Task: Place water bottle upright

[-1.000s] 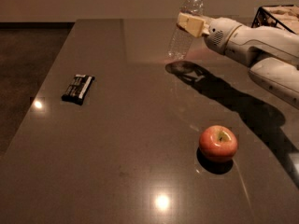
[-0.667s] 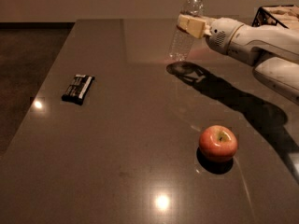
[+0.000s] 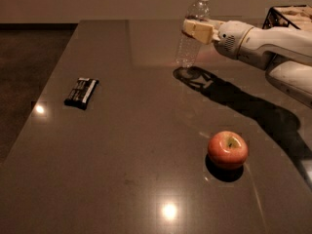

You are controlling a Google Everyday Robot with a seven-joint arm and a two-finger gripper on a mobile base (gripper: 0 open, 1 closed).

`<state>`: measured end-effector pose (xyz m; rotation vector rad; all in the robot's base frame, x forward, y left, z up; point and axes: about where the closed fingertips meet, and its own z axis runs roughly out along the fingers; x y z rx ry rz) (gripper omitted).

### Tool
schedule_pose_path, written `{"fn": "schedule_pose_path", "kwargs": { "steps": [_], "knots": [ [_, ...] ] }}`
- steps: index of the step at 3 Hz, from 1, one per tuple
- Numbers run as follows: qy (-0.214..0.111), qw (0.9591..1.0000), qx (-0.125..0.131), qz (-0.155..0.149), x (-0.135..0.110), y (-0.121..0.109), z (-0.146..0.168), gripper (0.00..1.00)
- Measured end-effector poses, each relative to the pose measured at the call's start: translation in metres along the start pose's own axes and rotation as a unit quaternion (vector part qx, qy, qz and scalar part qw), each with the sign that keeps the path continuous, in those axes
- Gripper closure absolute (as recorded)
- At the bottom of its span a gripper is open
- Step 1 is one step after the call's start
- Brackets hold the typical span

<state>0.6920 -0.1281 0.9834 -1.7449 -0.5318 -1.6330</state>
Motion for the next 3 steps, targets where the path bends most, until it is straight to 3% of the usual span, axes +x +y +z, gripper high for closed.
{"fn": "schedule_pose_path", "kwargs": {
  "steps": [3],
  "knots": [
    [-0.017, 0.9992, 0.007, -0.035, -0.021, -0.015, 0.000, 1.00]
  ]
}}
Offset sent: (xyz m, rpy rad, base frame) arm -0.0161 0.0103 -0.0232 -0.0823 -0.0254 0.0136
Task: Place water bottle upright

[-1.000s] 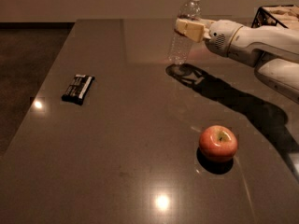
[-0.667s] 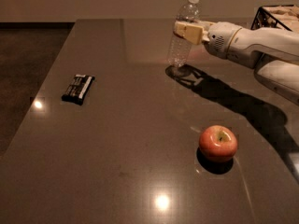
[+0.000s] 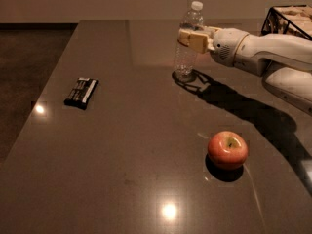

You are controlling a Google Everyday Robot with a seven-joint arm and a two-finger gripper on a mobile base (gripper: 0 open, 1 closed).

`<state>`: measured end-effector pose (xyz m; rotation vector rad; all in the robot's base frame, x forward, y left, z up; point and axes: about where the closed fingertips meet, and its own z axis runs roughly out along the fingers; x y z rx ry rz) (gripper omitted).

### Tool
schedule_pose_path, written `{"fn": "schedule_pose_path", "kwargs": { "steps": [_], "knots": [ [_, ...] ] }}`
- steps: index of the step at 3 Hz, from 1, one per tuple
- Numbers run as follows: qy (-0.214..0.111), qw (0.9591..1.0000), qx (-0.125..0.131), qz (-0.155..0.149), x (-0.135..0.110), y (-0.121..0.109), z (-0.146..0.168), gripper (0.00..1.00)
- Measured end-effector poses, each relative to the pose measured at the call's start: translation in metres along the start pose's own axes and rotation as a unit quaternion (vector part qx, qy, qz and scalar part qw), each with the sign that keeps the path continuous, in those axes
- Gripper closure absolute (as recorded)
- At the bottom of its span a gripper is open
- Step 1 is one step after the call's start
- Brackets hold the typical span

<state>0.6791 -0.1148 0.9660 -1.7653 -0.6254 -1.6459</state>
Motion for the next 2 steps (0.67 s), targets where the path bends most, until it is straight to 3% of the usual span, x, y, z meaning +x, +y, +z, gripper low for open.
{"fn": "schedule_pose_path", "kwargs": {
  "steps": [2],
  "knots": [
    [-0.013, 0.9997, 0.008, -0.019, -0.0129, -0.0082, 0.0010, 1.00]
  ]
}}
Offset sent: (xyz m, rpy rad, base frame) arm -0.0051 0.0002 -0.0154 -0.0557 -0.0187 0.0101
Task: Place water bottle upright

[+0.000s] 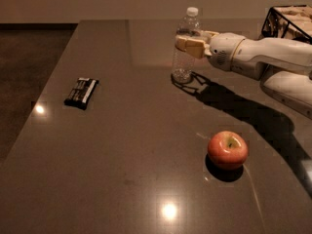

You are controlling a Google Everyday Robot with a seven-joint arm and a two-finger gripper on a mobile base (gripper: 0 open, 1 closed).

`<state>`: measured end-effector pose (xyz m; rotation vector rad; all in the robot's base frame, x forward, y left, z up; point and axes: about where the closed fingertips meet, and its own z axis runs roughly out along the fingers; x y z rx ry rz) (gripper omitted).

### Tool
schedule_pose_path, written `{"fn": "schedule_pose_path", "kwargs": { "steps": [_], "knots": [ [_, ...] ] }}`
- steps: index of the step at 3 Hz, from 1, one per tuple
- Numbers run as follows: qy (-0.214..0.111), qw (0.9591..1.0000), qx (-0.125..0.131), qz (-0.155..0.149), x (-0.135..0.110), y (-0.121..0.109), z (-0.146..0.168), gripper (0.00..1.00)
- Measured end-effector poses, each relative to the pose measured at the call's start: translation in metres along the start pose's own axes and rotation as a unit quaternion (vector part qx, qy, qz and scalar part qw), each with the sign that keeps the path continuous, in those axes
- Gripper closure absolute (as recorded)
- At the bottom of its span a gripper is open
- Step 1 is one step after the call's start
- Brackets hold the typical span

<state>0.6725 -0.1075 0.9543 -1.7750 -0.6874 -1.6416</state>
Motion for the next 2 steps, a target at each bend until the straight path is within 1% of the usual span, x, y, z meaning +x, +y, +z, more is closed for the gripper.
{"fn": "schedule_pose_path", "kwargs": {
  "steps": [1, 2],
  "knots": [
    [-0.002, 1.0000, 0.001, -0.001, -0.0017, -0.0011, 0.0002, 1.00],
    [-0.005, 1.0000, 0.000, -0.004, -0.0051, -0.0030, 0.0008, 0.83]
  ]
}}
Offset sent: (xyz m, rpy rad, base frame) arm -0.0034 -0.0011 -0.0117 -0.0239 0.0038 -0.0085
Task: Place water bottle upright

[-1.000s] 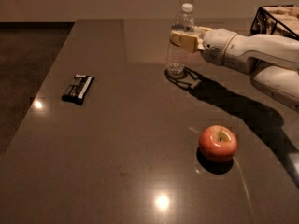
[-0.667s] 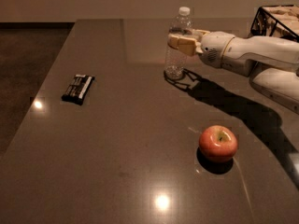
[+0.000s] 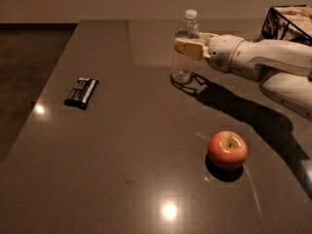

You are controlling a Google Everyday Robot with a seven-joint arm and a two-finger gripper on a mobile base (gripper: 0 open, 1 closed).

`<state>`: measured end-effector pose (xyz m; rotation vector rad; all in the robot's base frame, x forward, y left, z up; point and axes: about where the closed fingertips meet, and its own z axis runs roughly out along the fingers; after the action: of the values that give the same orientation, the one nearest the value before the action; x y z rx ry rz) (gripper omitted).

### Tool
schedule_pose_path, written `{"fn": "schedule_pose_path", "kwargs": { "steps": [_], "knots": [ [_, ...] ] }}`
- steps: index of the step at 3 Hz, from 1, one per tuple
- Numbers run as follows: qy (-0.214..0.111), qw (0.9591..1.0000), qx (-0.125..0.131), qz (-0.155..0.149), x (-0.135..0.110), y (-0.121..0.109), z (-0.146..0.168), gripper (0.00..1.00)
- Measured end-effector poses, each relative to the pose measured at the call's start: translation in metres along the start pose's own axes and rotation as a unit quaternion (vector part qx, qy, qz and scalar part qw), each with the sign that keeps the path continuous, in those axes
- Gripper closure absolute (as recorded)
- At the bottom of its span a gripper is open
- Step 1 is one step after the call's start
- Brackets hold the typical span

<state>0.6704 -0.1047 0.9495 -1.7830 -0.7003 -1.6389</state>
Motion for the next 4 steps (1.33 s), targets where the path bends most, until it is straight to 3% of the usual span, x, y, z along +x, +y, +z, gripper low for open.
{"fn": "schedule_pose_path", "kwargs": {
  "steps": [3, 4],
  "knots": [
    [-0.003, 1.0000, 0.001, -0.003, -0.0036, -0.0053, 0.0033, 0.13],
    [-0.002, 1.0000, 0.003, -0.003, -0.0025, -0.0072, 0.0050, 0.00]
  ]
}}
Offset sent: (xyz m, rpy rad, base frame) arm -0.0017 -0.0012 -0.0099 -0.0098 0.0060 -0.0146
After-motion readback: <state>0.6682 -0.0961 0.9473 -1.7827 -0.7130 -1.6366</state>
